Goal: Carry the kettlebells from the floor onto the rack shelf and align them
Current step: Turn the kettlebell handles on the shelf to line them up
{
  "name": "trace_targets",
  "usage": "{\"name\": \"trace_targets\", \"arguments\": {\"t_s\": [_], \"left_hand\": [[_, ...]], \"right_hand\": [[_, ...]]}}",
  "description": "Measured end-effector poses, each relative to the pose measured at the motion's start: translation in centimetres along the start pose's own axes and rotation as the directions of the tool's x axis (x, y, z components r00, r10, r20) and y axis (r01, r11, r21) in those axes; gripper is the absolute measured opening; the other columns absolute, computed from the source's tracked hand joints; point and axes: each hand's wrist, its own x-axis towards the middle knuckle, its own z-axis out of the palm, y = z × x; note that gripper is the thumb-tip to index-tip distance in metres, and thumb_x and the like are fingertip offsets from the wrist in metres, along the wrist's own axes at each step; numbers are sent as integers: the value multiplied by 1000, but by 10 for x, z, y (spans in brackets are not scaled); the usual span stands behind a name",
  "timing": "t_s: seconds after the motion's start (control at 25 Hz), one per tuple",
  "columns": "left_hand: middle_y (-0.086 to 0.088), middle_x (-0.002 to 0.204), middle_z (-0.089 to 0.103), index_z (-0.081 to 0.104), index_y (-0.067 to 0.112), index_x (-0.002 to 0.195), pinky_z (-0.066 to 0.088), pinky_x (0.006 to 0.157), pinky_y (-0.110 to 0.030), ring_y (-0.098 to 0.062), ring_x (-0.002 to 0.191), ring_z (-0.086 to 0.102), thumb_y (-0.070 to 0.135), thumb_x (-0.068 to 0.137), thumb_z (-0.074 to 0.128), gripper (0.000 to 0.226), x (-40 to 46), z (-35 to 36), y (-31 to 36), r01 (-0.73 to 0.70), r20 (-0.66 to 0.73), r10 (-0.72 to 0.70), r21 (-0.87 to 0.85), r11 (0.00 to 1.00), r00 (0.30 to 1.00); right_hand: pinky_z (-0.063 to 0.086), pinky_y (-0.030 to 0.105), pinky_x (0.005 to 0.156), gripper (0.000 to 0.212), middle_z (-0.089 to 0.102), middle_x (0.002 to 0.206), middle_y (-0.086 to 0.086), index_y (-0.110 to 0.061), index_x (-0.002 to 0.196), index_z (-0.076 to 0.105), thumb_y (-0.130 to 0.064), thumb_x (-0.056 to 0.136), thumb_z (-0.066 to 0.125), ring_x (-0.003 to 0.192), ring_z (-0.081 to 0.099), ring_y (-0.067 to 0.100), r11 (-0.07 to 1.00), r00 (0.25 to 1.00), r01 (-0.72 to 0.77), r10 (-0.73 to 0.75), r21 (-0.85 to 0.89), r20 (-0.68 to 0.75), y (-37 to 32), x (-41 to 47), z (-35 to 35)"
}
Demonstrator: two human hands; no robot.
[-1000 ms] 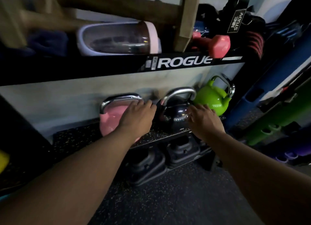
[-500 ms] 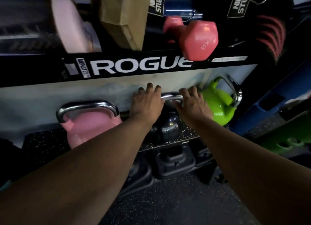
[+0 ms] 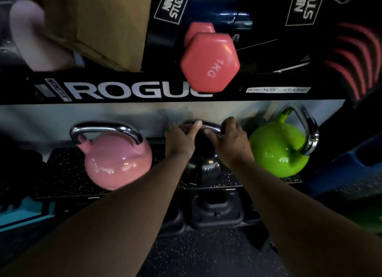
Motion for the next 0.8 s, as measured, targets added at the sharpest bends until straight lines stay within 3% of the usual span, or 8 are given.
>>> {"name": "trace_targets", "arguments": {"t_s": [0.12,0.2,0.28,0.44,0.52,0.64,0.72,0.8], "left_hand": [[-12,120,60,49,8,124,46,83,-33,-27,106,59,54,87,59,59,18,0,4,-79,73,79,3,997,994],[-14,142,44,35,10,141,41,96,-30,-28,121,51,50,92,52,65,6,15,0,-78,37,81,-64,995,996],[-12,153,30,21,15,150,33,97,-27,-28,129,44,47,96,47,68,0,25,0,-53,44,59,-127,990,997],[-8,145,45,17,25,153,37,98,-29,-25,129,45,42,98,46,65,26,12,11,44,249,13,-225,973,969],[1,130,57,22,26,152,41,89,-25,-23,123,50,44,99,42,59,20,12,9,17,272,44,-217,976,961],[10,107,56,26,32,148,34,65,-18,-10,96,56,49,100,35,52,1,20,-2,-54,238,99,-188,981,966],[8,114,56,23,34,150,34,64,-15,-8,98,57,47,101,33,51,7,21,-1,-55,238,106,-215,975,966],[6,130,52,16,35,152,37,74,-14,-12,112,54,45,102,31,53,19,18,2,-50,277,114,-226,973,954]], "right_hand": [[39,34,73,44,59,110,15,-15,108,43,-53,90,55,98,56,34,995,999,-31,29,90,27,4,-6,4],[38,27,68,37,62,101,7,-22,106,42,-52,90,57,90,60,27,964,989,-121,97,236,111,4,-6,-1],[38,26,70,32,65,100,3,-26,112,46,-50,92,55,90,62,25,941,986,-159,134,300,100,1,-12,2],[41,23,59,28,67,98,2,-35,123,45,-37,96,52,77,62,18,921,988,-145,116,361,100,-9,-37,15],[49,27,61,24,68,94,1,-39,121,49,-39,97,49,75,65,20,838,974,-220,162,500,157,-11,-40,11],[50,33,79,35,69,104,9,-40,135,50,-38,103,35,86,65,20,698,956,-292,222,653,190,-17,-31,9],[50,20,69,39,66,118,11,-39,139,48,-36,104,33,89,60,17,652,951,-305,245,694,187,-26,-32,16],[47,8,62,41,58,134,9,-39,144,42,-34,104,34,101,56,16,585,943,-327,248,742,220,-33,-38,24]]}}
